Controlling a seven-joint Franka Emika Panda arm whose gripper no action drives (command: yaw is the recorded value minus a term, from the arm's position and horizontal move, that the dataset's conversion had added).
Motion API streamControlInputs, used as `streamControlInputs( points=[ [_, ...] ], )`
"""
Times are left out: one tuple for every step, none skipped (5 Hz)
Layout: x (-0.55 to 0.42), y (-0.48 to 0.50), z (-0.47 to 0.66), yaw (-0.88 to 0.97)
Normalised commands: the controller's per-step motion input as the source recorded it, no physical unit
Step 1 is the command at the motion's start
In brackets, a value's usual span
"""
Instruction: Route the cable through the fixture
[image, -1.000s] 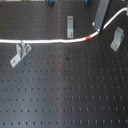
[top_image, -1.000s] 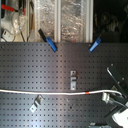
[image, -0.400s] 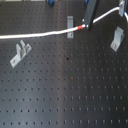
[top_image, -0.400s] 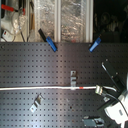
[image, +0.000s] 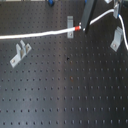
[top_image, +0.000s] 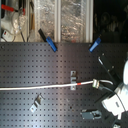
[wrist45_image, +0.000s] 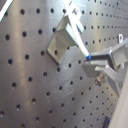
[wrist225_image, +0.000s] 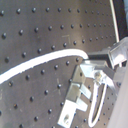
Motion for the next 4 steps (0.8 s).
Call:
streamControlInputs(
  points=[
    [-0.350, 0.026, 0.01, 0.07],
    [-0.670, 0.035, 0.01, 0.15],
    [-0.039, -0.023, 0.00, 0.00],
    [-0.072, 0.042, 0.00, 0.00]
  ],
)
